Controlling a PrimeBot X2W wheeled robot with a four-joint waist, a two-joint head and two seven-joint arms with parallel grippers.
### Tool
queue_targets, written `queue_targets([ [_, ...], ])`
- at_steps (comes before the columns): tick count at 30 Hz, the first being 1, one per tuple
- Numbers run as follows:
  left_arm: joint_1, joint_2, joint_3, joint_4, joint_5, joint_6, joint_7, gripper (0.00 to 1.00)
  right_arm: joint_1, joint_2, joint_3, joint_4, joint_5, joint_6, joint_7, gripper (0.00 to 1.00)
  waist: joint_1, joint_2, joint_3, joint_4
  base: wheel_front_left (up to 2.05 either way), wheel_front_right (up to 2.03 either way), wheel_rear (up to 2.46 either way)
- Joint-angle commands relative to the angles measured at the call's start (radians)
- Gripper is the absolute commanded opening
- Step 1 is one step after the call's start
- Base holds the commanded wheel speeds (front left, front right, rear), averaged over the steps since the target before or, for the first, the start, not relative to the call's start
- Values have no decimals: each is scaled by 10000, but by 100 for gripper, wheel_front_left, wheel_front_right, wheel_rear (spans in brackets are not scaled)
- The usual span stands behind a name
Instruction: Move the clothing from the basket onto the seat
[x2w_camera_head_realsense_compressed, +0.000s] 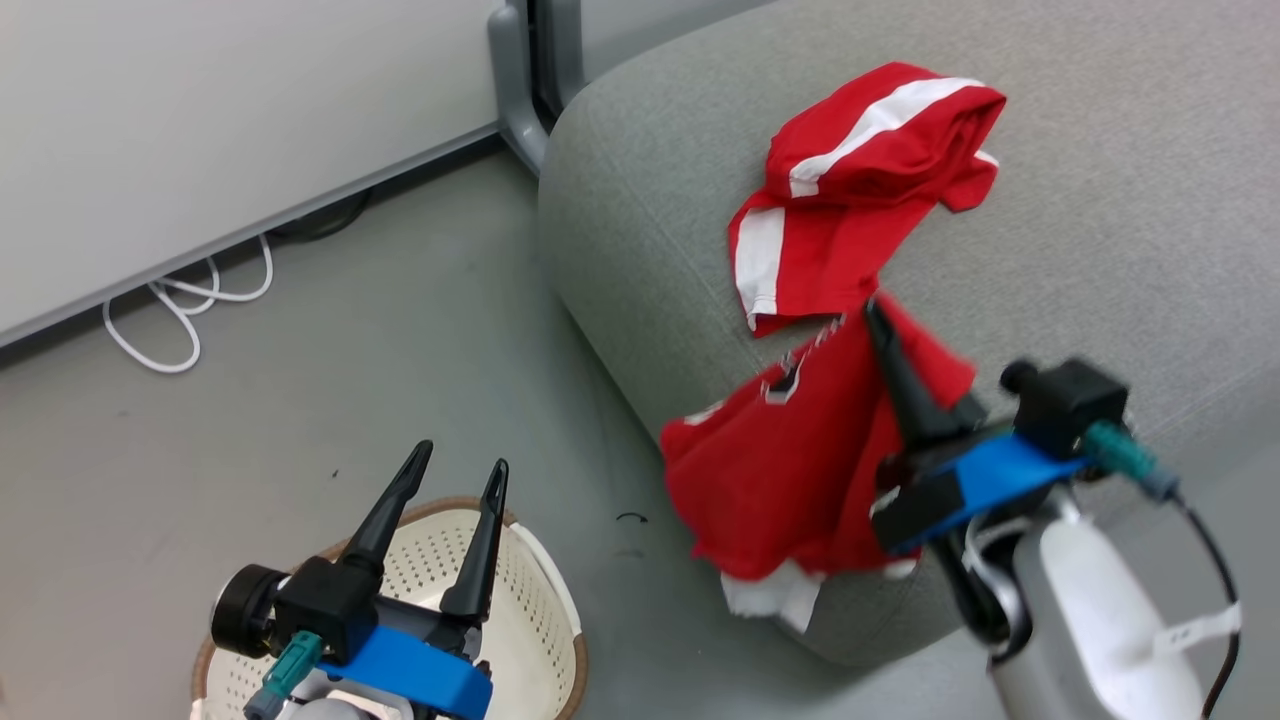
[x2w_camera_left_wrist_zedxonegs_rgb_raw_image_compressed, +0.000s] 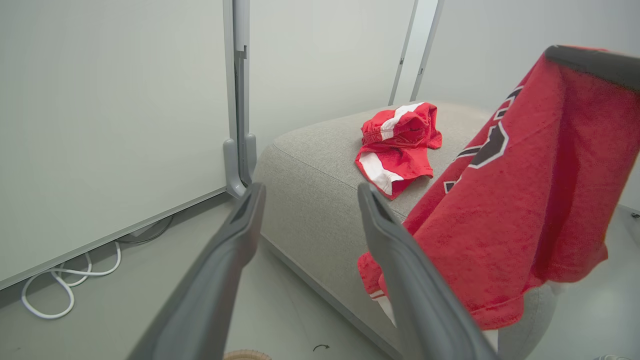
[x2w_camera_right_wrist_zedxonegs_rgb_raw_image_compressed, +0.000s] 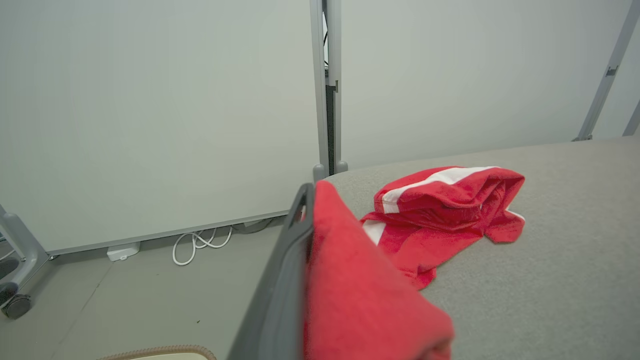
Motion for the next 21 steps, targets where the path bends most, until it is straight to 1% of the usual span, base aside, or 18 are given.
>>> queue_targets([
  [1,-194,55,16,-40,94,-57,-46,100,-565,0,-206,-128,-167,5,64,0,0,0,197,137,0,0,0],
  [5,-447,163,-102,-151,180,-88,-46,100,-1611,-198,-905,-300,-353,5,373,0,0,0,622,375,0,0,0],
  [9,-733,388,-233,-301,262,-124,-46,100,-2902,-593,-1674,-393,-113,5,767,0,0,0,1257,641,0,0,0],
  [15,-1237,767,-416,-541,321,-152,-46,100,-5079,-1605,-2831,-385,-77,5,1613,0,0,0,2252,1132,0,0,0],
  [19,-1619,998,-571,-719,346,-161,-41,100,-6384,-2276,-3729,-131,-37,5,2135,0,0,0,2934,1501,0,0,0],
  [20,-1828,1076,-663,-815,383,-154,-40,100,-6990,-2526,-4356,41,29,5,2265,0,0,0,3225,1716,0,0,0],
  [21,-1900,1111,-723,-877,390,-156,-42,100,-7277,-2738,-4667,103,-40,5,2308,0,0,0,3352,1848,0,0,0],
])
